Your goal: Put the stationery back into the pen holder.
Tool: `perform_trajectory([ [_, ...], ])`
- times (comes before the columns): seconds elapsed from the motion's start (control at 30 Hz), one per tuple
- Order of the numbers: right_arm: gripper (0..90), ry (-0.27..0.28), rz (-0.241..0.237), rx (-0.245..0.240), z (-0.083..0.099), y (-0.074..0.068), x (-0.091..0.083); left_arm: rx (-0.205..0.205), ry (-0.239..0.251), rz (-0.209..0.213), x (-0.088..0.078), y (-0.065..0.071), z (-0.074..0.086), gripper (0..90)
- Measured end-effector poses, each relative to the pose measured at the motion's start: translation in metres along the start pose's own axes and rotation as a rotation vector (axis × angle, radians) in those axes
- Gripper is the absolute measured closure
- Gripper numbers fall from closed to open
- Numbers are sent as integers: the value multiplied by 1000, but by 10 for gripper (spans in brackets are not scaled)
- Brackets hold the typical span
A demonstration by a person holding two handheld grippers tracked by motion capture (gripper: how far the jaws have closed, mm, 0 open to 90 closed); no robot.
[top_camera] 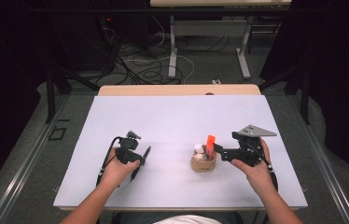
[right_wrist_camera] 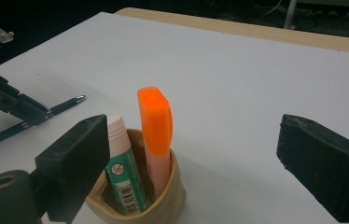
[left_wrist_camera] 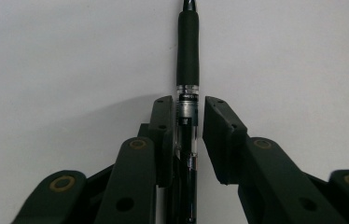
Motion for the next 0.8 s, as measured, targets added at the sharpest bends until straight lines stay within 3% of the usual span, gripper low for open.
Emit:
perform_trajectory([
  [0.43,95,3,-9,17,-1,-2,0,2,13,31,-2,3,0,795],
  [0.8,95,12,-9,27,-3,-4,0,-3,114,58,-13,4,-7,795],
])
Point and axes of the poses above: each handheld gripper's, and its own axes: x roughly forward along the jaws, z roughly out of its underside, y roughly to its right, the point moved 6 cm from there along x, roughly forward along the jaws, and after that the axes turned 15 degrees about y, right-handed, at the moved point
